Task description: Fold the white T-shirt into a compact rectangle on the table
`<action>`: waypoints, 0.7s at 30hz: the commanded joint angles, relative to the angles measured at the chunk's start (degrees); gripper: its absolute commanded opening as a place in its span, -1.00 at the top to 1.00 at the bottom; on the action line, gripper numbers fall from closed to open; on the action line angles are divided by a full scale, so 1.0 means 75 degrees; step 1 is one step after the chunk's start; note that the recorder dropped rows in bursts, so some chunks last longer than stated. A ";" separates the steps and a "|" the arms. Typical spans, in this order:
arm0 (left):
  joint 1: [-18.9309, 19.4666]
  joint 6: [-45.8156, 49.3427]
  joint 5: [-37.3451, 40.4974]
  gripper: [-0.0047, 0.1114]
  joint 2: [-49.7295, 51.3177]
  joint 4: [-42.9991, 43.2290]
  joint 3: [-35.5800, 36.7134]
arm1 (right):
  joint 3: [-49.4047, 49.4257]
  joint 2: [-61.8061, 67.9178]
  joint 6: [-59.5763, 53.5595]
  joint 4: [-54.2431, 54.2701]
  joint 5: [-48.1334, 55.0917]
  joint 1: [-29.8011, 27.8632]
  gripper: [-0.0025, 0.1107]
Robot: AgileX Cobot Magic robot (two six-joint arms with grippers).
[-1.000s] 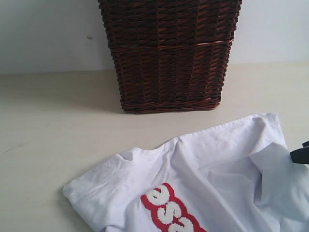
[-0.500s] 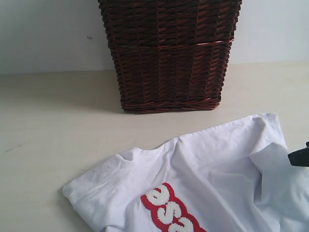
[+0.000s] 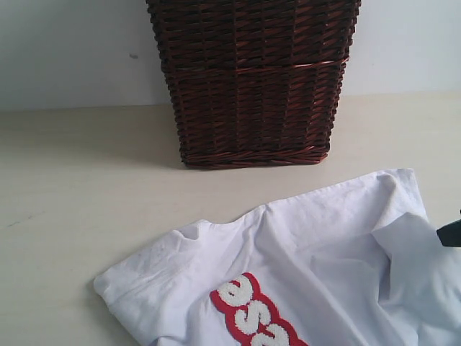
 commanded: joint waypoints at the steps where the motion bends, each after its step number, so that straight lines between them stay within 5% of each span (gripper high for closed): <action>1: 0.0012 -0.0026 -0.0070 0.92 -0.0051 -0.0018 -0.0021 | -0.0234 0.0407 -0.0695 -0.0532 0.0394 -0.0031 -0.90; 15: 0.0012 -0.0026 -0.0070 0.92 -0.0051 -0.0018 -0.0021 | -0.0232 0.1230 -0.2247 -0.1249 0.0613 -0.0031 -0.84; 18: 0.0012 -0.0026 -0.0070 0.92 -0.0051 -0.0018 -0.0021 | -0.0232 0.1230 -0.1864 -0.1359 0.0840 -0.0031 -0.57; 20: 0.0012 -0.0026 -0.0070 0.92 -0.0051 -0.0018 -0.0021 | -0.0232 0.1230 -0.1364 -0.1575 0.1352 -0.0031 -0.08; 21: 0.0012 -0.0026 -0.0070 0.92 -0.0051 -0.0018 -0.0021 | -0.0232 0.1151 -0.1275 -0.1935 0.1564 -0.0031 0.37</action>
